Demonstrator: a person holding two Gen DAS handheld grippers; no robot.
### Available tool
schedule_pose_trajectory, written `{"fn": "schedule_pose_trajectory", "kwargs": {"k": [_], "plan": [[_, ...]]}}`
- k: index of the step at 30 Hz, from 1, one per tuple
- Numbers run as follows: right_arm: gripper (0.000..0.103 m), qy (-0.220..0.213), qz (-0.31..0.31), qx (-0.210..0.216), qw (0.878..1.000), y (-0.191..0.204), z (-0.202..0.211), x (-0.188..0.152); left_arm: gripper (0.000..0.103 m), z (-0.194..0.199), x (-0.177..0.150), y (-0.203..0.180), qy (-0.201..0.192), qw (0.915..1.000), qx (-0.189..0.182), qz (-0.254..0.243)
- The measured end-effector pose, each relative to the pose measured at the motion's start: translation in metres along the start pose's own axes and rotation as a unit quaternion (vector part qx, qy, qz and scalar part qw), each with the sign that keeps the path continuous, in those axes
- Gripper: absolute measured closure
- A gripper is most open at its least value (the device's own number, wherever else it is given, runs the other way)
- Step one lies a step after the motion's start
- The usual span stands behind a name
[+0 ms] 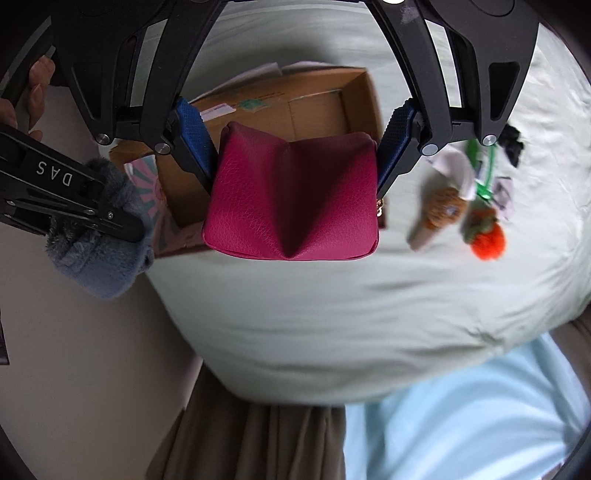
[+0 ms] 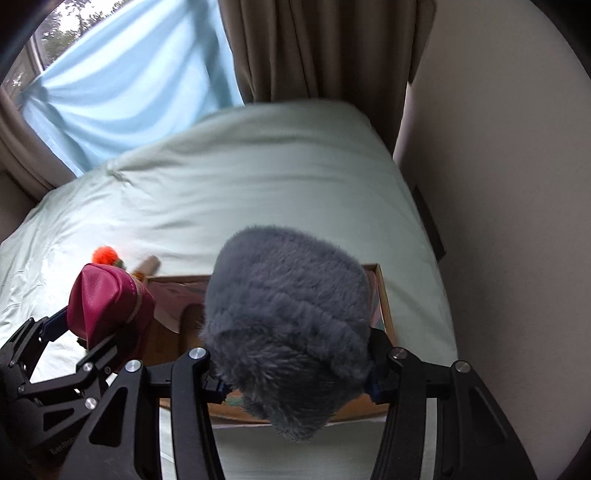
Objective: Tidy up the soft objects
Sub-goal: 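Carry the pouch with the left tool while the right tool carries the fuzzy ball over the box, then open the left tool dropping the pouch while the right tool releases the ball into the box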
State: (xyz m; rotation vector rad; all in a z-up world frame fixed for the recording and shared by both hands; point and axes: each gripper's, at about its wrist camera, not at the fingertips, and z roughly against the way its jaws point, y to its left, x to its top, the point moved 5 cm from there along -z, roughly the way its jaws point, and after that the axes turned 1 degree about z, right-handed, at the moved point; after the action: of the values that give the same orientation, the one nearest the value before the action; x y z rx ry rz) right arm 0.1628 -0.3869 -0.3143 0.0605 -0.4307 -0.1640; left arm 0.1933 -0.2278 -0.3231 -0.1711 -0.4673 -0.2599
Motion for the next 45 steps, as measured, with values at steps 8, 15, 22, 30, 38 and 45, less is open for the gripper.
{"fn": "schedule_pose_trajectory", "kwargs": {"k": [8,15,22,30,38,45], "plan": [[0.052,0.114,-0.021,0.013,0.993,-0.017,-0.081,-0.006,0.027,-0.09,-0.011,-0.008,0.124,0.9922,0.001,0.016],[0.045,0.166,-0.034,0.032,0.985,-0.021,-0.116,-0.019,0.025,-0.124,-0.023,-0.015,0.191,0.9815,0.007,-0.014],[0.0,0.158,-0.056,0.059,0.984,-0.023,-0.122,-0.017,0.001,-0.12,-0.021,-0.013,0.197,0.9801,0.009,-0.021],[0.0,0.145,-0.057,0.067,0.986,-0.022,-0.11,-0.023,0.001,-0.113,-0.025,-0.006,0.208,0.978,0.009,-0.011],[0.0,0.122,-0.058,0.061,0.989,-0.02,-0.082,-0.02,0.001,-0.074,-0.021,-0.012,0.179,0.9836,0.013,-0.019],[0.0,0.099,-0.035,0.05,0.993,-0.016,-0.029,-0.016,0.001,-0.015,-0.011,-0.011,0.124,0.9917,0.026,-0.023]]}}
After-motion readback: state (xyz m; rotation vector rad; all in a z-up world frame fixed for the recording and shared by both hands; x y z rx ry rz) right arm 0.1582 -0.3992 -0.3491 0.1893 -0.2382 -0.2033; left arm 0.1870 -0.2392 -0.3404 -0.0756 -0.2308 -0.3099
